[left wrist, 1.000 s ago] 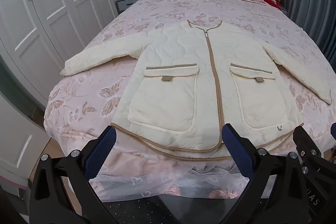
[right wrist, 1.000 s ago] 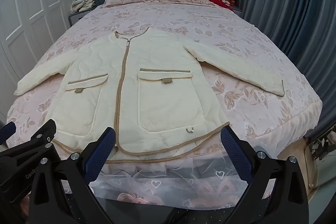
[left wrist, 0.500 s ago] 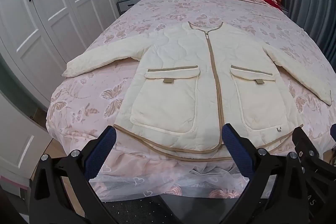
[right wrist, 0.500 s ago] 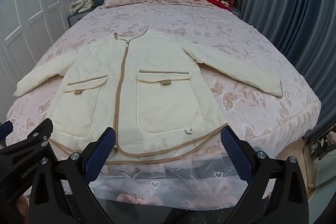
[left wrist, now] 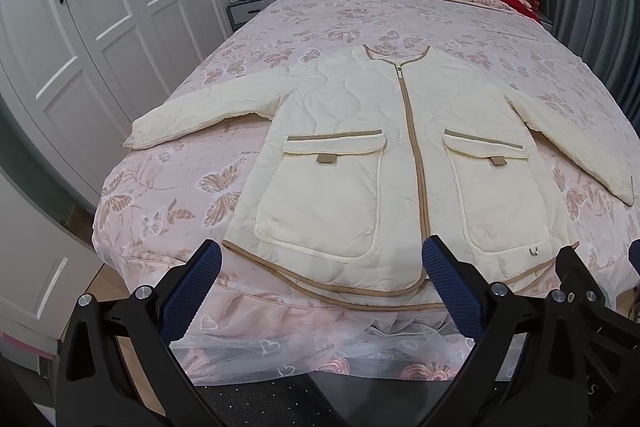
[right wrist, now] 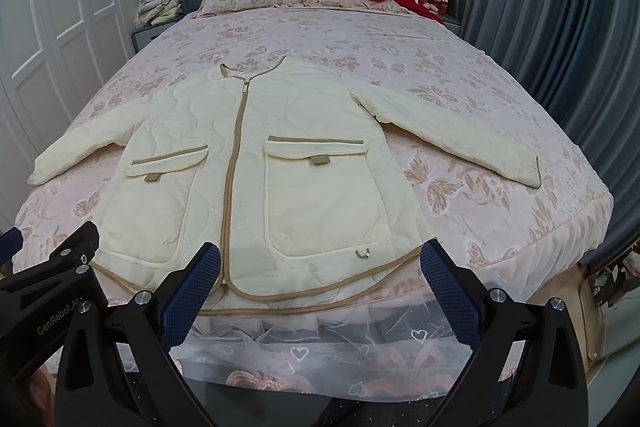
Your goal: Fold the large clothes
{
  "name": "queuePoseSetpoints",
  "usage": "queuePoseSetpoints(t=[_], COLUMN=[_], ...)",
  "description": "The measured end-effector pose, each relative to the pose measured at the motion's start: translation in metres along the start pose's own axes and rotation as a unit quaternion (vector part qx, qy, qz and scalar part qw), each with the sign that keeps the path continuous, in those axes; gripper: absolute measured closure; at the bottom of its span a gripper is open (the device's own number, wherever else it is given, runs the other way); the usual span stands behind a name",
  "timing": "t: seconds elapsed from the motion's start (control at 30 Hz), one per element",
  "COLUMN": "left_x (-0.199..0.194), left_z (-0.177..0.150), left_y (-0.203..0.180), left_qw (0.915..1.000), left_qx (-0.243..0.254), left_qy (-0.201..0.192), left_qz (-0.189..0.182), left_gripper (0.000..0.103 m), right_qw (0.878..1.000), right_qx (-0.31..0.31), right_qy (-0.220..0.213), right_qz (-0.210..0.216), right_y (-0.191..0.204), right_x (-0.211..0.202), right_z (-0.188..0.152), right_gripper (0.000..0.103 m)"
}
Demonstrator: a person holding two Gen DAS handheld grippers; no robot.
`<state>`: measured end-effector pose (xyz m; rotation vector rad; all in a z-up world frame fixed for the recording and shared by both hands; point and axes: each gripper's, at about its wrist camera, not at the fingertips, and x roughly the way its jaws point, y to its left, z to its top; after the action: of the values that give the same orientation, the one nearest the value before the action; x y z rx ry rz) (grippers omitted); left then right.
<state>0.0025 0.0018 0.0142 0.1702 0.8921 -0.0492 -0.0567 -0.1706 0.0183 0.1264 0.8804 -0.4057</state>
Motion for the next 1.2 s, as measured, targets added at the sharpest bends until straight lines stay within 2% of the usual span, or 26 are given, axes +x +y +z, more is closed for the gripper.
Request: queuePoseSetpoints(t=[1.2], left_x=[0.001], left_z=[-0.005], left_y=[0.011], left_qw=[0.9998], left_qx=[-0.014], left_qy=[0.008], left_qz=[0.008], left_gripper=[0.005], right_qw=[1.0], right_qx=[-0.006], right_qy=[0.002], right_qz=[0.005], right_y=[0.007], right_x=[0.0], right_z=[-0.001], right_gripper=[0.005])
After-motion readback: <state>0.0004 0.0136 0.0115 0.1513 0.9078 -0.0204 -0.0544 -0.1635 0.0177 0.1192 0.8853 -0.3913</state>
